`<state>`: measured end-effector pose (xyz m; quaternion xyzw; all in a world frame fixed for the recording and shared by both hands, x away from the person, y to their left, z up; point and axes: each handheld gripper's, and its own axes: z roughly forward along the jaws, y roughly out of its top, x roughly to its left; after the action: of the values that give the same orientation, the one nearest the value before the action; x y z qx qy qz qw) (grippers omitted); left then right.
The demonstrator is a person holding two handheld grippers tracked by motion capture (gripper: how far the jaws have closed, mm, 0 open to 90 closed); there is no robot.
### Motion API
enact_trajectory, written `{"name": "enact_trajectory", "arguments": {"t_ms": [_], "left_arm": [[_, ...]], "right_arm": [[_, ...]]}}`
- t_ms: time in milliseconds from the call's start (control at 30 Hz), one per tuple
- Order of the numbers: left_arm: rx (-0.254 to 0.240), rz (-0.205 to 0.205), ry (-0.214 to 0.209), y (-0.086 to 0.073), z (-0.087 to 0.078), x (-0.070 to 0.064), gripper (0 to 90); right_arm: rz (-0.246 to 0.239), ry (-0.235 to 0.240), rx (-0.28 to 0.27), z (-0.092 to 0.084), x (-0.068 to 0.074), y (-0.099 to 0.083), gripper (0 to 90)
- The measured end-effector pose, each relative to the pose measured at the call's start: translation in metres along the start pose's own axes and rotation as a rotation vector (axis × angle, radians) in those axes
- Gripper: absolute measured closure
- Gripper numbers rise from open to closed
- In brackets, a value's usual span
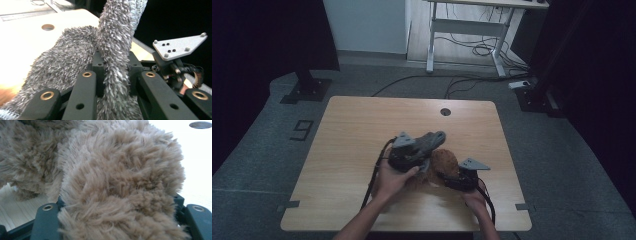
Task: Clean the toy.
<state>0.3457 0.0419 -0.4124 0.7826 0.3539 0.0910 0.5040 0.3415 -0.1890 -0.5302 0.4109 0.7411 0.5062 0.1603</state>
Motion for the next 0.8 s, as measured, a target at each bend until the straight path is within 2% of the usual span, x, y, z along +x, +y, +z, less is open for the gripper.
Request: {"name": "enact_trajectory", "arguments": {"t_ms": [67,167,200,267,333,433,567,800], "left_arm": [[0.044,0.013,0.005,-0.001,0.021,-0.008,74.5],[0.111,0.018,0.019,-0.014,0.048,-0.013,74.4],[0.123,0.023,0.024,-0.02,0.055,-0.012,74.3],[0.105,0.03,0.025,-0.029,0.058,-0.01,74.4],[0.096,0.011,0.014,-0.032,0.053,-0.006,74.6],[0.091,0.015,0.037,-0.035,0.043,0.001,74.7],[0.058,-0.02,0.048,-0.041,0.023,0.016,74.9],[0.005,-0.047,0.087,-0.051,-0.01,0.037,75.0]], "right_arm": [[0.0,-0.003,-0.001,0.0,0.0,0.0,32.4],[0.002,0.001,0.002,-0.001,0.0,0.0,32.2],[0.004,0.001,0.002,-0.001,-0.001,0.0,32.2],[0.009,-0.001,0.005,-0.001,-0.002,-0.001,32.2],[0.012,0.003,0.002,-0.001,-0.003,-0.002,32.3],[0.014,0.001,0.003,-0.001,-0.002,-0.002,32.3],[0.005,0.002,-0.001,-0.002,-0.001,-0.002,32.4],[0.016,0.002,-0.004,-0.001,-0.002,-0.003,32.3]]}}
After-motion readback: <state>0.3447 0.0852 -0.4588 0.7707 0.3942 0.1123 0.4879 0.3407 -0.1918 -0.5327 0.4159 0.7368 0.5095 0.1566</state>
